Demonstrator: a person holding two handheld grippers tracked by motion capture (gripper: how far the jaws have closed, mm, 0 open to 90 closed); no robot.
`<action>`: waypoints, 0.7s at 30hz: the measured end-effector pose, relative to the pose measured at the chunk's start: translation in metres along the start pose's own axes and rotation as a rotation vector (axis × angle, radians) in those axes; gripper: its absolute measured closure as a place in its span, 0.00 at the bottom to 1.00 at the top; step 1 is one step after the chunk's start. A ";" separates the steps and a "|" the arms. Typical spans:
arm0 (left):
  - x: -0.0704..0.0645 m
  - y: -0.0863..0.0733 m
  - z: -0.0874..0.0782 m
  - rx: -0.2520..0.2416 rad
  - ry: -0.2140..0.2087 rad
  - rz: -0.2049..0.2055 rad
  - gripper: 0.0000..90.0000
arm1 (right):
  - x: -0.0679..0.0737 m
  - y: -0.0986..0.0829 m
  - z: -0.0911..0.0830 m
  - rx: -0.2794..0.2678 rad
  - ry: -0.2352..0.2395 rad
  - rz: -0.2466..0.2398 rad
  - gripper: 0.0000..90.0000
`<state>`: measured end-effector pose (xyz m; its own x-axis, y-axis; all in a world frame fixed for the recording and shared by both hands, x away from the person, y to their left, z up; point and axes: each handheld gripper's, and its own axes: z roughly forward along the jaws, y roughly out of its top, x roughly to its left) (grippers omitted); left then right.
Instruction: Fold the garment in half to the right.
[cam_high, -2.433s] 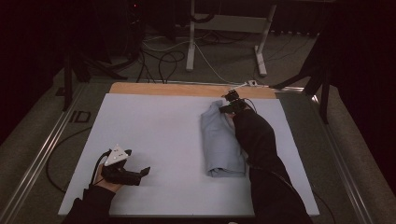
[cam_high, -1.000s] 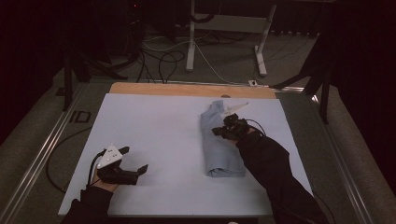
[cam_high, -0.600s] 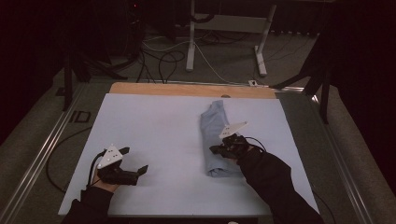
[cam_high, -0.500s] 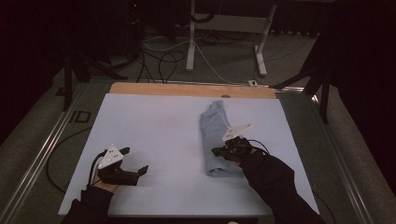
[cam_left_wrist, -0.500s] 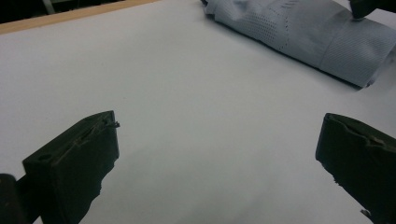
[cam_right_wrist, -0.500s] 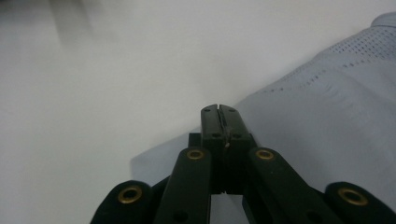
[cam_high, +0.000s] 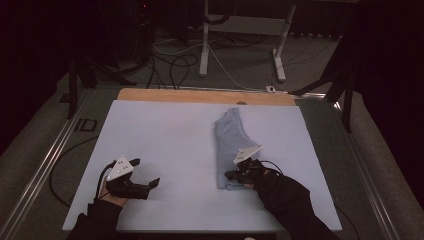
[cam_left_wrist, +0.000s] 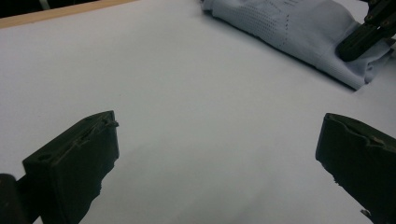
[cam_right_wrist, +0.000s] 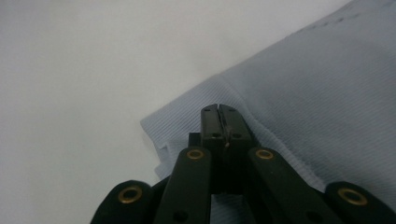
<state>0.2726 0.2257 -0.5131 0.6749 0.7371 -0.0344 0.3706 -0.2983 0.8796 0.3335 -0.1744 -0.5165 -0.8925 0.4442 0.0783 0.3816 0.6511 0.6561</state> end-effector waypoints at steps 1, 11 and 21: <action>0.000 0.000 0.000 -0.001 -0.001 -0.003 0.00 | 0.000 -0.001 0.000 -0.002 0.001 0.006 1.00; 0.001 0.000 0.000 -0.006 -0.002 -0.010 0.00 | 0.008 -0.007 -0.001 -0.006 0.037 0.004 1.00; 0.001 0.000 0.000 -0.001 -0.002 -0.009 0.00 | 0.017 -0.008 -0.002 0.035 0.079 -0.031 1.00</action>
<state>0.2732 0.2268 -0.5136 0.6727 0.7386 -0.0432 0.3761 -0.2911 0.8797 0.3146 -0.1732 -0.5186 -0.9197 0.3744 0.1179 0.3602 0.6858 0.6324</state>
